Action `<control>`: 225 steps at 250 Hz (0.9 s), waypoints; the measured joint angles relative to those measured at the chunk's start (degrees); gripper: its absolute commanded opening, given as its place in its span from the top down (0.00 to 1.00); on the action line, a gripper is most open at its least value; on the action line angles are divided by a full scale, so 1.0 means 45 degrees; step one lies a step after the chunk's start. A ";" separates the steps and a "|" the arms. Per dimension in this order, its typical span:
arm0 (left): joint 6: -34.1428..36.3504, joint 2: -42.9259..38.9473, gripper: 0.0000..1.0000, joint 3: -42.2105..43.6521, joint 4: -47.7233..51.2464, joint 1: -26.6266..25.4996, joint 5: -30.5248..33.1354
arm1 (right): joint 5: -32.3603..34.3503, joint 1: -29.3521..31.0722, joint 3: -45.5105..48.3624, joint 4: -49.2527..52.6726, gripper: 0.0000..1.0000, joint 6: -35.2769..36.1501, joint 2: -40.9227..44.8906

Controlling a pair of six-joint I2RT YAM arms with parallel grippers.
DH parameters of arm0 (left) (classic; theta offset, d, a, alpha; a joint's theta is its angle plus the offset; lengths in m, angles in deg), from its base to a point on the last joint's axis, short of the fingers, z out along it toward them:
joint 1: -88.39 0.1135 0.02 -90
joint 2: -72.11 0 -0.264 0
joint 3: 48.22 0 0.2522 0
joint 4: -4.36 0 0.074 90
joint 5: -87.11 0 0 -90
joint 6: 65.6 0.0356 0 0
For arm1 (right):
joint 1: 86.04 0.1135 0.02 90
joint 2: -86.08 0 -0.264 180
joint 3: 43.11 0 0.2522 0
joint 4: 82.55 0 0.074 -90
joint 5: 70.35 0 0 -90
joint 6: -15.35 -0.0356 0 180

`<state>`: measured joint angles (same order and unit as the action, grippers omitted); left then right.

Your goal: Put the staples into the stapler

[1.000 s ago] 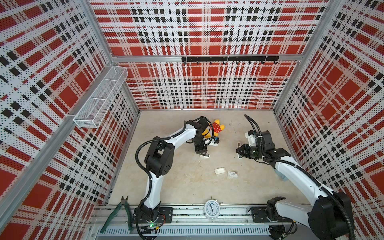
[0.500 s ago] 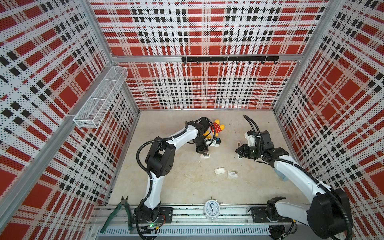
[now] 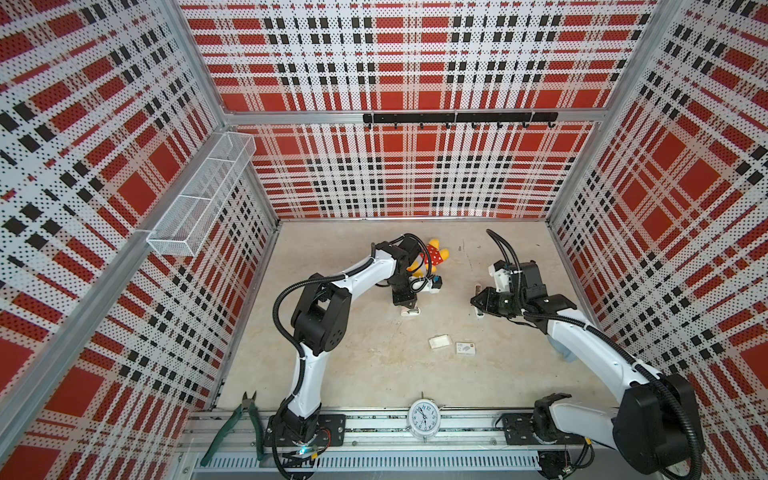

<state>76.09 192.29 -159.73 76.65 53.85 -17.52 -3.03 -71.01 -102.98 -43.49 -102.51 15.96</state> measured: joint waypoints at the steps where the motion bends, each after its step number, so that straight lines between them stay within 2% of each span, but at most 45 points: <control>1: 0.0000 0.0000 0.83 0.0000 0.0000 -0.0005 0.0005 | 0.0000 0.0000 0.0000 0.0000 0.79 0.0000 -0.0005; 225: -0.0010 0.0661 0.98 -0.0078 -0.0515 -0.0865 0.1146 | -0.0359 0.0000 0.0520 -0.0782 0.80 -0.0049 -0.0102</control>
<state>76.04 195.27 -160.08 74.33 49.96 -12.37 -4.65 -71.01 -100.64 -47.01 -102.73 15.50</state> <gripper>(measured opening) 0.251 0.200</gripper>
